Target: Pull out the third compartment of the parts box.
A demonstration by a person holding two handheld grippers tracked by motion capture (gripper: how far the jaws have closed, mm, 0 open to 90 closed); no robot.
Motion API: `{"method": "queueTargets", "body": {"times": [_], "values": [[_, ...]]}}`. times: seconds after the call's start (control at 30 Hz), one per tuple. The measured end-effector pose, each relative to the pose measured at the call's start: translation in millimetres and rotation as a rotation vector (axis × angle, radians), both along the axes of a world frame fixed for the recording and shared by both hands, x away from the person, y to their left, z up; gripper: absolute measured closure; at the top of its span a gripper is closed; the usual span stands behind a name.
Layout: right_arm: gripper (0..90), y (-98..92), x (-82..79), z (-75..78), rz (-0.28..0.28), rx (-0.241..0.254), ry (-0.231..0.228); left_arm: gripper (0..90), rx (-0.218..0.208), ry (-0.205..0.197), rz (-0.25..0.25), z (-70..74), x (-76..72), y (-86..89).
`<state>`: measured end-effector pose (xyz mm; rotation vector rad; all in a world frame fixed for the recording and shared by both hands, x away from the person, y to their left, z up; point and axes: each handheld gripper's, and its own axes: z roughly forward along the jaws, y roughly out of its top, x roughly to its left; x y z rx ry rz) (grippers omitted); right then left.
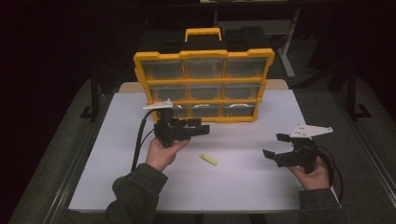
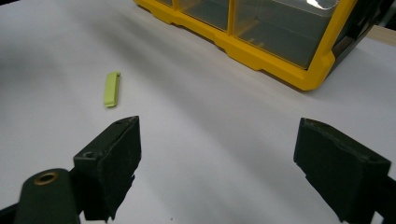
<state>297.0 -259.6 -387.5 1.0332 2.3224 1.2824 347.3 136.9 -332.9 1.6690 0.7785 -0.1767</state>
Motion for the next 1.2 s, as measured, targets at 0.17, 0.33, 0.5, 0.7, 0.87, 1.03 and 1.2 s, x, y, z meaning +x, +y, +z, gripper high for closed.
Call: {"method": "queueTargets", "body": {"times": [0.17, 0.33, 0.5, 0.7, 0.87, 1.03, 1.2], "values": [[13.9, 1.3, 0.6, -0.6, 0.004, -0.003, 0.008, 30.6, -0.011, -0.008, 0.016, 1.0, 8.6, -13.4], [13.9, 2.3, 1.2, -1.3, 0.009, -0.004, 0.006, 33.5, -0.071, 0.000, 0.036, 6.1, 17.2, -24.2], [13.9, 1.4, 2.2, -1.7, 0.008, -0.004, 0.014, 36.6, -0.074, -0.046, 0.104, 17.1, 22.4, -38.8], [14.0, 1.7, 2.7, -1.9, 0.013, -0.001, 0.011, 37.5, -0.144, 0.016, 0.129, 27.9, 39.7, -57.5], [14.0, 1.3, 3.7, -2.2, 0.014, 0.001, 0.013, 38.7, -0.191, 0.038, 0.165, 34.0, 50.1, -64.7], [14.0, 1.9, 4.3, -2.4, 0.016, 0.003, 0.010, 41.4, -0.227, 0.063, 0.198, 43.3, 61.7, -76.2], [14.0, 1.5, 5.4, -2.8, 0.023, 0.005, 0.008, 48.7, -0.264, 0.035, 0.244, 54.1, 72.3, -88.9]]}}
